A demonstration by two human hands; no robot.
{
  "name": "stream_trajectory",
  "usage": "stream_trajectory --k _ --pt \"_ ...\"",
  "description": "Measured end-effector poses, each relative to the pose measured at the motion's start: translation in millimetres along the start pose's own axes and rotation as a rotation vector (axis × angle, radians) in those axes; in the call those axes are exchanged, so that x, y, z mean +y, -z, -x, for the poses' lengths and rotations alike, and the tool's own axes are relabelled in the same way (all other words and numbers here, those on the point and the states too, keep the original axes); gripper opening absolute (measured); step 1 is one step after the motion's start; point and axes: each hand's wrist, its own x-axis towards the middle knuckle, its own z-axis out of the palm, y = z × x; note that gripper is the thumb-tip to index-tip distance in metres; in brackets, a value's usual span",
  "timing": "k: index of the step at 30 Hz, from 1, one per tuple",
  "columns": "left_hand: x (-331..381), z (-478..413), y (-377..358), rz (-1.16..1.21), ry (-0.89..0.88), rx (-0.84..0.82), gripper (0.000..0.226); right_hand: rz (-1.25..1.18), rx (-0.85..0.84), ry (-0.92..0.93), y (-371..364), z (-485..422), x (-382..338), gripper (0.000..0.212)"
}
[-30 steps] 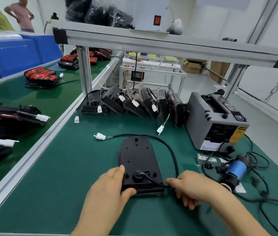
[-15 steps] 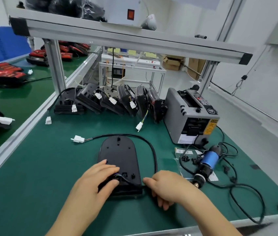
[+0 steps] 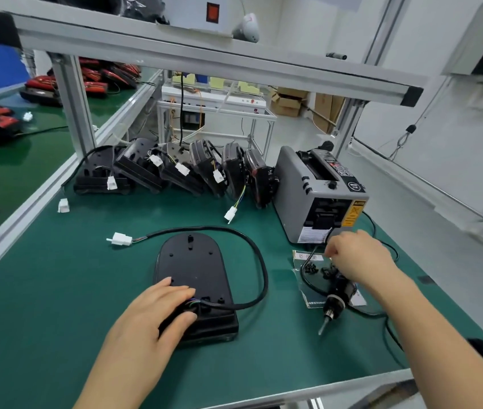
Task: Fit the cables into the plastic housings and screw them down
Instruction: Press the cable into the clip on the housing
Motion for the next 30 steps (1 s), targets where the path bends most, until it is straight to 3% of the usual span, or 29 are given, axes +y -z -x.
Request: stream_trajectory --k 3,8,17,19,24,30 --pt "0.9 -0.5 0.2 0.012 -0.006 0.001 0.034 0.059 -0.135 0.063 -11.4 -15.2 8.2 0.035" --pt "0.4 0.3 0.5 0.019 -0.009 0.006 0.034 0.07 -0.208 0.097 -22.9 -25.6 3.5 0.031" --pt "-2.7 -0.3 0.5 -0.006 -0.023 -0.007 0.03 0.001 -0.146 0.079 -24.6 -27.5 3.2 0.01" --pt "-2.7 -0.5 1.0 -0.012 -0.022 -0.015 0.03 -0.056 -0.118 0.075 -18.4 -26.0 4.6 0.014" --pt "-2.5 -2.3 3.4 -0.016 -0.023 -0.049 0.031 -0.572 -0.085 0.056 -1.0 -10.1 -1.0 0.015" --pt "4.8 -10.0 8.6 0.019 0.009 -0.032 0.042 -1.28 -0.217 0.014 7.8 22.9 -59.7 0.014"
